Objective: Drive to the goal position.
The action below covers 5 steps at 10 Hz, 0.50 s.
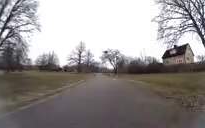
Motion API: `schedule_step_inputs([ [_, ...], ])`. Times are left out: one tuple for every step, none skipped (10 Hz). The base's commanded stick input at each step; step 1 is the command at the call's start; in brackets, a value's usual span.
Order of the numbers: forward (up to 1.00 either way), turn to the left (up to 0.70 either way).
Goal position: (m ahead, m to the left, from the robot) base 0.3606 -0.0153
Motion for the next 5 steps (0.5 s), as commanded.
schedule_step_inputs([
  [0.00, 0.00],
  [0.00, 0.00],
  [0.00, 0.00],
  [0.00, 0.00],
  [0.00, 0.00],
])
